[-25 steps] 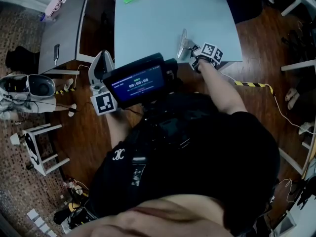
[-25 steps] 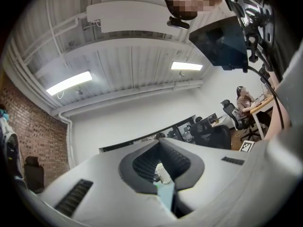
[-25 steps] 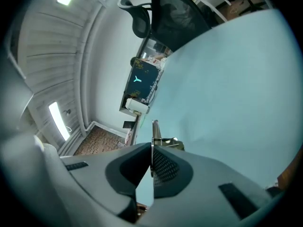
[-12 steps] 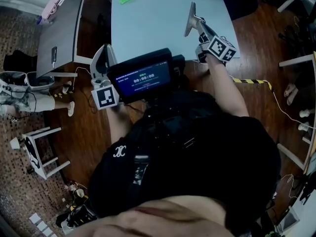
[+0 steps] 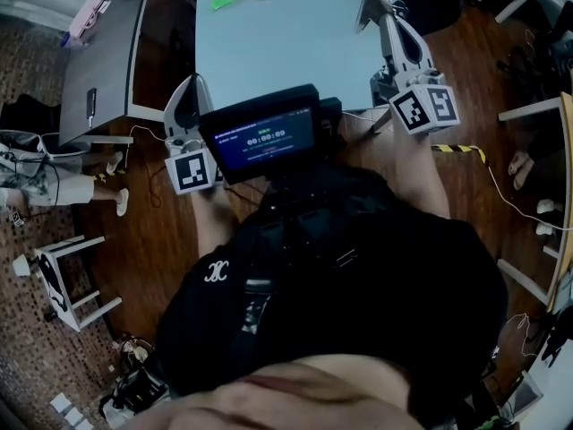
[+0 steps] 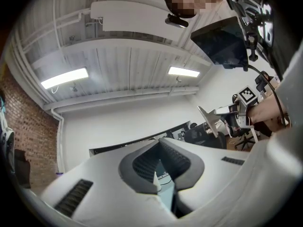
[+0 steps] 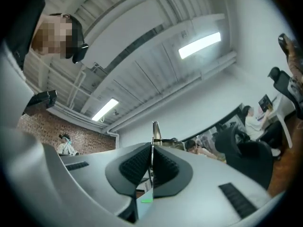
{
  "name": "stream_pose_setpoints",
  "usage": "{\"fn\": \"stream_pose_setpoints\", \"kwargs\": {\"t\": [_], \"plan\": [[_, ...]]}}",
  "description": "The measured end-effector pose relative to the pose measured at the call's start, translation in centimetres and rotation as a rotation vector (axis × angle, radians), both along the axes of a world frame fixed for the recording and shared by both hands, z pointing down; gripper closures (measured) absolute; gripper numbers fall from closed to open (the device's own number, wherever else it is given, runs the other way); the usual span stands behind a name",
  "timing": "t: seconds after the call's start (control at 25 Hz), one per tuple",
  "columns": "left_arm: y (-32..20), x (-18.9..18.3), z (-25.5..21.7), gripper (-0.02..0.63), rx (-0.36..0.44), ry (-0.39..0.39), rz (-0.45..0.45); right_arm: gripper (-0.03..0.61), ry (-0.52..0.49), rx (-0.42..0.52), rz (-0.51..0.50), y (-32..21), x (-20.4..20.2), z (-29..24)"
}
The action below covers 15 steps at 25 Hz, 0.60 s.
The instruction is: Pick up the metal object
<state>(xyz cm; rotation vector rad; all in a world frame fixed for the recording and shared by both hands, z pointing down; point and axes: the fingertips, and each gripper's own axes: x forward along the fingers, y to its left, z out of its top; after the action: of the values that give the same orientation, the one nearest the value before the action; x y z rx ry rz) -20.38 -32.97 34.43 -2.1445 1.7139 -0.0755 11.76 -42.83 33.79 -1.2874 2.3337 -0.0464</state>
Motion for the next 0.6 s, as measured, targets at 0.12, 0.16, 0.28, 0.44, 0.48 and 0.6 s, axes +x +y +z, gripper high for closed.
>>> {"fn": "stream_pose_setpoints", "kwargs": {"t": [0.12, 0.16, 0.28, 0.44, 0.48, 0.6], "plan": [[-0.2, 0.1, 0.1, 0.603, -0.003, 0.003, 0.006, 0.600, 0.084, 0.114, 0.069, 2.1, 0.5, -2.7], [-0.3, 0.2, 0.1, 0.603, -0.003, 0.005, 0.010, 0.600, 0.117, 0.152, 0.090, 2.8, 0.5, -3.3], [-0.5, 0.2, 0.2, 0.603, -0.005, 0.005, 0.019, 0.600, 0.196, 0.243, 0.127, 4.6, 0.2, -4.7], [-0.7, 0.8, 0.1, 0.603, -0.002, 0.004, 0.032, 0.600, 0.241, 0.286, 0.142, 6.1, 0.4, -5.0], [-0.6, 1.4, 0.0, 0.603, -0.001, 0.003, 0.035, 0.600, 0.238, 0.282, 0.142, 6.3, 0.8, -4.8], [-0.4, 3.4, -0.3, 0.603, 0.008, 0.001, 0.039, 0.600, 0.233, 0.272, 0.139, 6.9, 2.8, -4.4]]}}
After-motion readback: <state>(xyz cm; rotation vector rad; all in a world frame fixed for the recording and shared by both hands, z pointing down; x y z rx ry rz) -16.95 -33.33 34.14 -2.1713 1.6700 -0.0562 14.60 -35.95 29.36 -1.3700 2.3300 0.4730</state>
